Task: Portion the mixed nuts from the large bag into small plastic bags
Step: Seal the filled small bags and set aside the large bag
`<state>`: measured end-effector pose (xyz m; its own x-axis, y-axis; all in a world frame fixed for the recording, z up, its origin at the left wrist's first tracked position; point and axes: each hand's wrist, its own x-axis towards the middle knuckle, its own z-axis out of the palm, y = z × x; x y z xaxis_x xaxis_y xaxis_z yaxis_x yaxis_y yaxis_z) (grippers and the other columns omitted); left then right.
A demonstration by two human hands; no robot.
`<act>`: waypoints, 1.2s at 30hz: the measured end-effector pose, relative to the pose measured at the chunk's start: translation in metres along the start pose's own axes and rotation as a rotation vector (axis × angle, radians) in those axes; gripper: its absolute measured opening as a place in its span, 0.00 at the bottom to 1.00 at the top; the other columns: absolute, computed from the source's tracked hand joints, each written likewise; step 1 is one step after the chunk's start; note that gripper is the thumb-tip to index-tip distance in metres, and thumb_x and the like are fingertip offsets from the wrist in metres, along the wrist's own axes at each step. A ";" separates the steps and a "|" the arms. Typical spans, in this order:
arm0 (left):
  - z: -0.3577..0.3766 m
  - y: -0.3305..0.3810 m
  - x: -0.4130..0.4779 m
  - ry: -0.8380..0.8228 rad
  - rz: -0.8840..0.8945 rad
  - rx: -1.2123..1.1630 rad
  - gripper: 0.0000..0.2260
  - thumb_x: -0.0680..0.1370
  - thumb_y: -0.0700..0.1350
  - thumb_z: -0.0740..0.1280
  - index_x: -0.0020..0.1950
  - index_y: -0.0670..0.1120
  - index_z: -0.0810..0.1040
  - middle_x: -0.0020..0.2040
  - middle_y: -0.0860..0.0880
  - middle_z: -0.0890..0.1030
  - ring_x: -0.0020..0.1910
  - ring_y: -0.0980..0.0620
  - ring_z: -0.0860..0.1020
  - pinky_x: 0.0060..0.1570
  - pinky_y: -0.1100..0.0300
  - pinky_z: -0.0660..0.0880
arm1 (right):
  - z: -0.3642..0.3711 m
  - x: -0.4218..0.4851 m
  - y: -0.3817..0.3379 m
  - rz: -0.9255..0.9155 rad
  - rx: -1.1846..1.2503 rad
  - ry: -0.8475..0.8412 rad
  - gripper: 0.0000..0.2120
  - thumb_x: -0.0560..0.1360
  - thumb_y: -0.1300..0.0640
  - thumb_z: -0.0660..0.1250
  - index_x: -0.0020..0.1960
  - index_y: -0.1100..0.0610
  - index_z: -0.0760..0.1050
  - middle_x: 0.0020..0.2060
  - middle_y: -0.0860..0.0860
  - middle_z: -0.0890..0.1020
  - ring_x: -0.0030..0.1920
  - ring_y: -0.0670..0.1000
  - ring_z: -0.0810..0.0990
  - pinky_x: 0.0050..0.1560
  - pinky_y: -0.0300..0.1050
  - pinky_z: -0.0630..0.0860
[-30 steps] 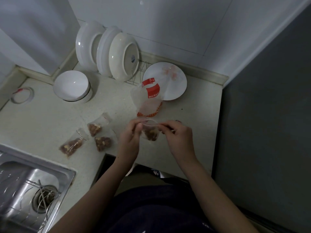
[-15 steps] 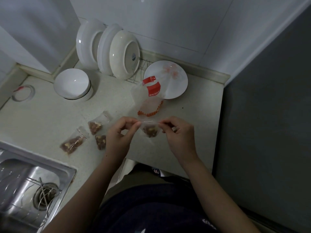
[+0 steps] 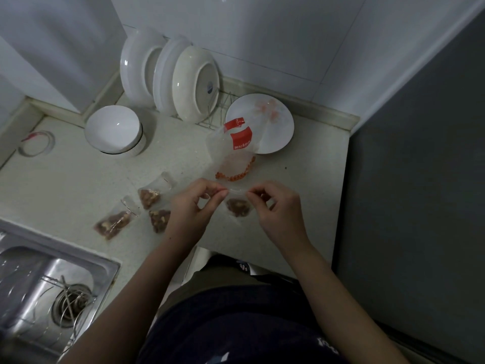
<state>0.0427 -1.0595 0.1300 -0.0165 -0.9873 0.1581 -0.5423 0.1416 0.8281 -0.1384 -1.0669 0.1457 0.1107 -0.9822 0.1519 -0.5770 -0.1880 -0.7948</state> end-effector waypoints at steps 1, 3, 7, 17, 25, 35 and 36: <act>0.000 0.001 0.000 -0.005 0.012 0.001 0.02 0.77 0.46 0.67 0.48 0.50 0.79 0.43 0.52 0.81 0.44 0.58 0.78 0.46 0.65 0.75 | 0.000 0.000 0.000 -0.005 -0.011 0.002 0.01 0.74 0.60 0.70 0.44 0.57 0.79 0.38 0.46 0.79 0.38 0.39 0.75 0.39 0.27 0.69; 0.000 0.002 0.001 -0.016 0.034 0.009 0.03 0.77 0.45 0.67 0.47 0.48 0.79 0.43 0.52 0.81 0.44 0.58 0.78 0.46 0.69 0.73 | 0.000 0.000 0.001 -0.018 -0.055 0.018 0.01 0.74 0.61 0.70 0.44 0.57 0.79 0.38 0.47 0.79 0.38 0.42 0.75 0.39 0.31 0.71; 0.001 0.004 0.003 -0.059 0.086 0.060 0.01 0.76 0.42 0.69 0.45 0.46 0.79 0.42 0.51 0.80 0.43 0.57 0.77 0.47 0.72 0.71 | 0.001 -0.002 0.002 -0.043 -0.173 0.070 0.03 0.74 0.63 0.69 0.42 0.57 0.77 0.37 0.47 0.77 0.37 0.43 0.73 0.38 0.36 0.70; 0.002 0.006 0.008 -0.083 0.256 0.256 0.03 0.74 0.38 0.73 0.45 0.40 0.81 0.43 0.47 0.79 0.40 0.53 0.77 0.40 0.57 0.78 | -0.001 0.000 0.002 -0.184 -0.387 -0.009 0.02 0.75 0.59 0.69 0.44 0.56 0.77 0.38 0.49 0.78 0.40 0.46 0.73 0.38 0.33 0.64; 0.008 0.012 0.008 -0.060 0.344 0.454 0.02 0.73 0.39 0.69 0.41 0.43 0.79 0.39 0.48 0.77 0.37 0.49 0.74 0.39 0.57 0.69 | 0.000 -0.001 0.002 -0.257 -0.498 -0.013 0.02 0.71 0.63 0.69 0.40 0.58 0.77 0.35 0.51 0.78 0.40 0.51 0.73 0.30 0.47 0.71; 0.011 0.015 0.008 -0.019 0.380 0.463 0.02 0.73 0.40 0.70 0.41 0.44 0.79 0.38 0.49 0.76 0.36 0.52 0.71 0.40 0.61 0.63 | -0.001 0.000 0.004 -0.346 -0.551 0.000 0.02 0.73 0.61 0.69 0.41 0.57 0.77 0.35 0.51 0.78 0.39 0.51 0.72 0.30 0.44 0.68; 0.012 0.016 0.008 -0.024 0.385 0.459 0.02 0.74 0.40 0.70 0.41 0.44 0.79 0.38 0.49 0.76 0.36 0.52 0.71 0.40 0.60 0.63 | -0.001 0.000 0.004 -0.360 -0.560 0.016 0.03 0.71 0.62 0.70 0.40 0.57 0.77 0.34 0.51 0.78 0.39 0.51 0.72 0.30 0.44 0.66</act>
<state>0.0239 -1.0659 0.1380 -0.2998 -0.8735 0.3835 -0.8009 0.4489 0.3962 -0.1417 -1.0676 0.1432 0.3655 -0.8572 0.3628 -0.8400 -0.4717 -0.2682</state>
